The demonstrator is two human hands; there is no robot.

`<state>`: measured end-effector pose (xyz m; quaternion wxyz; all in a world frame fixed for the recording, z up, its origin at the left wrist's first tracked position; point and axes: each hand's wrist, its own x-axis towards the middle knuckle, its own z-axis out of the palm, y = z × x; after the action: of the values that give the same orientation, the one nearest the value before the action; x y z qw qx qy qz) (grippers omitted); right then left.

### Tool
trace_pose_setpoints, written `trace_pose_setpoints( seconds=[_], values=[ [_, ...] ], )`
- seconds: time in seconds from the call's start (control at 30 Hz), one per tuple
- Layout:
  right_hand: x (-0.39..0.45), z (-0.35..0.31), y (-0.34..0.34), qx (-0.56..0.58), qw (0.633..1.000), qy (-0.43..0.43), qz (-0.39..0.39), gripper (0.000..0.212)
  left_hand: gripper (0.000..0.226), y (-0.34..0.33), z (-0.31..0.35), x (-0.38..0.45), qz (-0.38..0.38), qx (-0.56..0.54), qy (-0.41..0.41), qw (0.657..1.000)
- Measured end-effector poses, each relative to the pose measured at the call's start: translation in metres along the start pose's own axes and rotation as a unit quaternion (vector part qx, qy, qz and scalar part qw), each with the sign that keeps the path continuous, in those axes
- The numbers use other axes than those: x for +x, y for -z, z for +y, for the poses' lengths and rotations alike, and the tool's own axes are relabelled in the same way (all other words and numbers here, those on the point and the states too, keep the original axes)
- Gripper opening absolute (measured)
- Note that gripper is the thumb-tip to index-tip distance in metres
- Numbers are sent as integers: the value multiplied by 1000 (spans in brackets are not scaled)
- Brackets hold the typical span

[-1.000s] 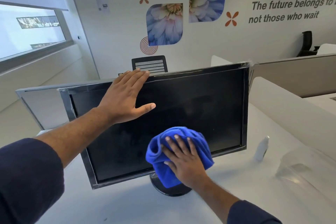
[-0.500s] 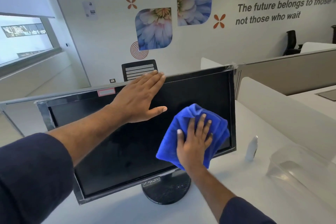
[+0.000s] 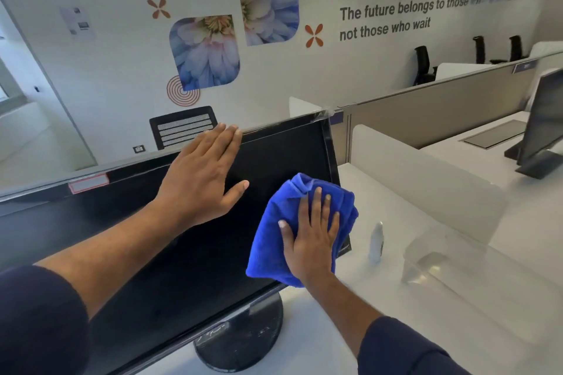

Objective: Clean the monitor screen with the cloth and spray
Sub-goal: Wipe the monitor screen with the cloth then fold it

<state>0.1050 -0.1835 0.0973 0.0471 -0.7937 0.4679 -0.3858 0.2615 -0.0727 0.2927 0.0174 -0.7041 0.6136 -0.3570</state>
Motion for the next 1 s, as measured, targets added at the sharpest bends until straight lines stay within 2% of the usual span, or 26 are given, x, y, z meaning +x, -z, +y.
trace_pose_setpoints(
  seconds=[0.17, 0.37, 0.5, 0.6, 0.7, 0.77, 0.93, 1.0],
  values=[
    [43, -18, 15, 43, 999, 5, 32, 73, 86, 0, 7, 4, 8, -28, 11, 1000],
    [87, -88, 33, 92, 993, 19, 70, 76, 90, 2, 3, 4, 27, -55, 3, 998],
    [54, -117, 20, 46, 988, 127, 69, 84, 90, 1, 2, 4, 31, -62, 10, 998],
    [42, -105, 13, 47, 975, 204, 69, 81, 91, 0, 3, 3, 27, -57, 8, 998],
    [53, -79, 18, 36, 968, 239, 65, 80, 90, 0, 6, 5, 31, -58, 8, 998],
    [66, -62, 23, 26, 971, 228, 64, 78, 90, -1, 8, 7, 31, -62, 11, 998],
    [104, -12, 35, 17, 993, 91, 68, 78, 89, 0, 8, 7, 30, -51, 16, 998],
    [111, -1, 38, 15, 994, 87, 69, 77, 88, 0, 8, 7, 30, -49, 18, 998]
  ],
)
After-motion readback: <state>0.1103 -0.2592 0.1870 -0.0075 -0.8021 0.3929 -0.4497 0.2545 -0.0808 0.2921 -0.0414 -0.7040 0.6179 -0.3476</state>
